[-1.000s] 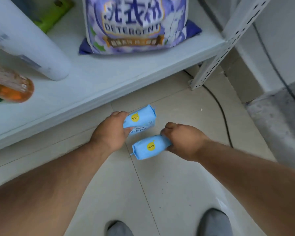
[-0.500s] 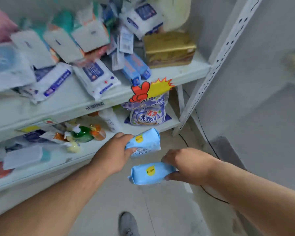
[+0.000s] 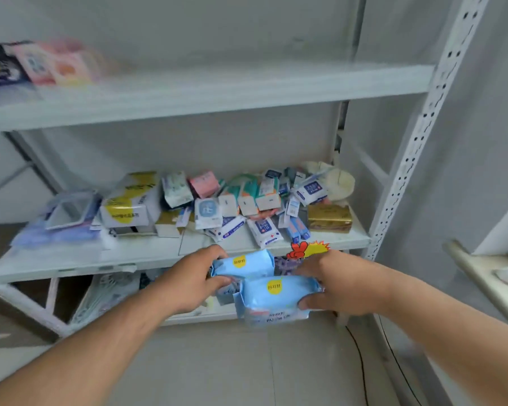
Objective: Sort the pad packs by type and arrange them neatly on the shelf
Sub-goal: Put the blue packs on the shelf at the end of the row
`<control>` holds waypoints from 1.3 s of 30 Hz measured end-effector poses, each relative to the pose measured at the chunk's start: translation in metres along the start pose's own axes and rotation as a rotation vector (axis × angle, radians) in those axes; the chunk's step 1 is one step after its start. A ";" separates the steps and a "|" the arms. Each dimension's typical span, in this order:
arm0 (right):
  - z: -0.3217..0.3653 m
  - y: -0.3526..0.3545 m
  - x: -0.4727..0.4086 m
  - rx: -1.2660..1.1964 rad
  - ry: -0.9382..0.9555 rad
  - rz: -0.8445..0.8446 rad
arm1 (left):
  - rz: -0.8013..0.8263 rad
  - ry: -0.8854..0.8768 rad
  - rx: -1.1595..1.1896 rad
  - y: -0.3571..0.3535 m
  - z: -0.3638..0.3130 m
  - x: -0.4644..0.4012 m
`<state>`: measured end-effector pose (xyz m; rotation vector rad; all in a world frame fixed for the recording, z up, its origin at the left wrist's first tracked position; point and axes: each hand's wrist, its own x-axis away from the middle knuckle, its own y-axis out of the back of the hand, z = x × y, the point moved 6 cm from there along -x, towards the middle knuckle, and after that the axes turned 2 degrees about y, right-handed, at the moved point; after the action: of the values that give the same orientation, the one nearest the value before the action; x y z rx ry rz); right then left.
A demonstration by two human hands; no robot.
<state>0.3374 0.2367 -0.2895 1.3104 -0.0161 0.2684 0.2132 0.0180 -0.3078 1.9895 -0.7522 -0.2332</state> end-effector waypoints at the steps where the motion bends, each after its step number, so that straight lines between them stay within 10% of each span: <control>1: 0.012 0.013 0.002 0.004 0.017 -0.011 | -0.018 -0.001 0.011 0.017 -0.003 0.011; 26: 0.243 0.267 -0.160 0.039 0.052 -0.300 | -0.455 -0.257 0.045 0.420 0.069 0.060; 39: 0.224 0.348 -0.275 0.103 0.059 -0.354 | -0.461 -0.219 0.082 0.515 0.086 -0.065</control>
<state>0.0313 0.0520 0.0555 1.3805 0.2807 0.0057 -0.0890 -0.1846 0.0721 2.2202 -0.4295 -0.7108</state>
